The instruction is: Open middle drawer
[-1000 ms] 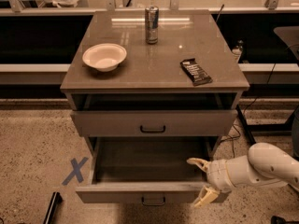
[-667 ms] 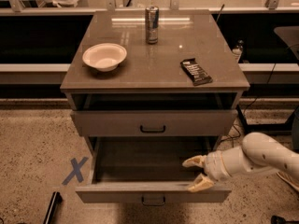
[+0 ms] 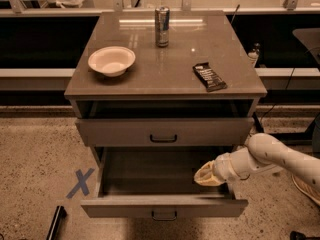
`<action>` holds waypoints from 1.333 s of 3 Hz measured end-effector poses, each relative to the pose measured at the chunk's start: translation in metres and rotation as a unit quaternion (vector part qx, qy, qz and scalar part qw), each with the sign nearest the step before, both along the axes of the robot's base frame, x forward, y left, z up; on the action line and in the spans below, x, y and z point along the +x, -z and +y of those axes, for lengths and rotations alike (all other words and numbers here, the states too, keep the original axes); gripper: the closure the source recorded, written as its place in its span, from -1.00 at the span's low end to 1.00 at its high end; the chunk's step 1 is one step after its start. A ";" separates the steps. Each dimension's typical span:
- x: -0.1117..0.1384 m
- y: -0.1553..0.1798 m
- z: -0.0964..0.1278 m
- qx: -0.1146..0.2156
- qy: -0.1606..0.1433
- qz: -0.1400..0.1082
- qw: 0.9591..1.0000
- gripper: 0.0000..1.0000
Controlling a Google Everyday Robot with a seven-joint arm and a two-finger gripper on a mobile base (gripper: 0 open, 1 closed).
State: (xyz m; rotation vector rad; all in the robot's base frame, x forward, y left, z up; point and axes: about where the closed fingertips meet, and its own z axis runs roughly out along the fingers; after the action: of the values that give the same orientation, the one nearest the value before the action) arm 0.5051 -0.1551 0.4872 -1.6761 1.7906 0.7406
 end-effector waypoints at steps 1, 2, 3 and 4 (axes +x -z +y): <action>0.010 0.030 -0.008 -0.015 0.022 0.007 1.000 1.00; 0.010 0.055 -0.009 -0.043 0.030 0.001 0.999 1.00; 0.006 0.070 -0.002 -0.061 0.017 -0.002 0.998 1.00; -0.010 0.077 0.012 -0.060 -0.018 -0.010 0.998 1.00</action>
Offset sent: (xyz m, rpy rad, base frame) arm 0.0105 -0.0147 -0.0850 -0.1641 -0.0172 -0.0922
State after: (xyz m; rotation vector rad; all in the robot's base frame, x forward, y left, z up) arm 0.4953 -0.1431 0.4101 -1.7914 1.8284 0.6395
